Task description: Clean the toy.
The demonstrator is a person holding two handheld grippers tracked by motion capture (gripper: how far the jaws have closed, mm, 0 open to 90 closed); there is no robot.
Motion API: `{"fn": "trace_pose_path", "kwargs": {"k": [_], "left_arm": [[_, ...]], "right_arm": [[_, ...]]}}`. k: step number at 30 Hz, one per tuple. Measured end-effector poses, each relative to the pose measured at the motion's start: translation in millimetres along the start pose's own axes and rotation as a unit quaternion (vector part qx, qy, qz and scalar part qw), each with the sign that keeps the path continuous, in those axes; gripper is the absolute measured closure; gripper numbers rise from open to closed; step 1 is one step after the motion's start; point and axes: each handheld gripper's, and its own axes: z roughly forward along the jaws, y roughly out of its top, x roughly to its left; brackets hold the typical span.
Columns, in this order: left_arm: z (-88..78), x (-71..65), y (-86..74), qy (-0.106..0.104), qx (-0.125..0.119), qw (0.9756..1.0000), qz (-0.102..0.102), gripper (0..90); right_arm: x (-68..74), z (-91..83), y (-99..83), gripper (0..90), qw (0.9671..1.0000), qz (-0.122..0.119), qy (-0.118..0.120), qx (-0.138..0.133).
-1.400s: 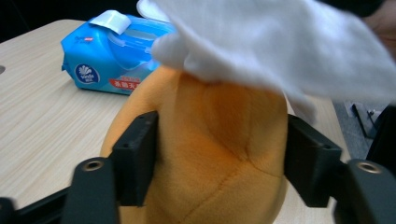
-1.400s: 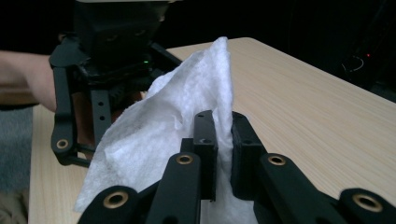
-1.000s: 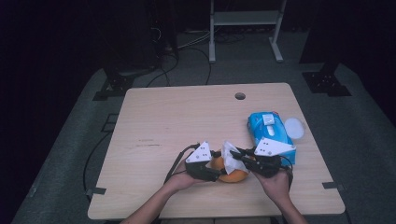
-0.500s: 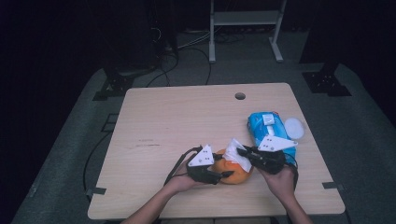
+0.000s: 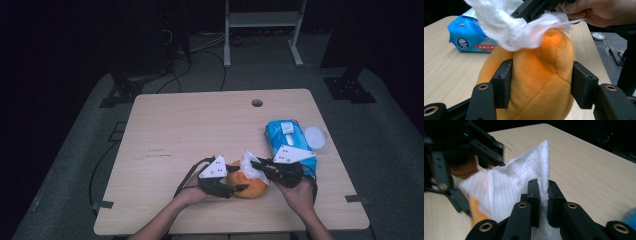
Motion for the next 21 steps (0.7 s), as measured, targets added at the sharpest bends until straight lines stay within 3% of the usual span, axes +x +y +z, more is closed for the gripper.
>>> {"fn": "trace_pose_path", "kwargs": {"k": [7,11,12,16,21], "left_arm": [[-10.0,16.3,-6.3,0.011,-0.021,0.998,-0.059,42.2],[-12.1,23.0,-10.0,0.015,-0.033,0.9949,-0.095,42.2],[-12.7,24.9,-11.1,0.018,-0.038,0.993,-0.11,42.2],[-16.1,31.7,-14.2,0.025,-0.046,0.9886,-0.141,41.9],[-17.5,34.4,-15.9,0.024,-0.049,0.9862,-0.156,41.4]], "right_arm": [[-19.1,-13.2,-12.5,82.2,0.9991,0.029,-0.029,0.005],[-10.1,-15.2,-7.1,82.0,0.9994,0.017,-0.028,-0.012],[-7.1,-14.9,-5.4,81.9,0.9994,0.014,-0.026,-0.017],[2.3,-13.0,0.3,81.9,0.9996,0.003,-0.002,-0.027],[-2.3,-10.2,-3.3,81.8,0.9998,0.002,-0.008,-0.018]]}}
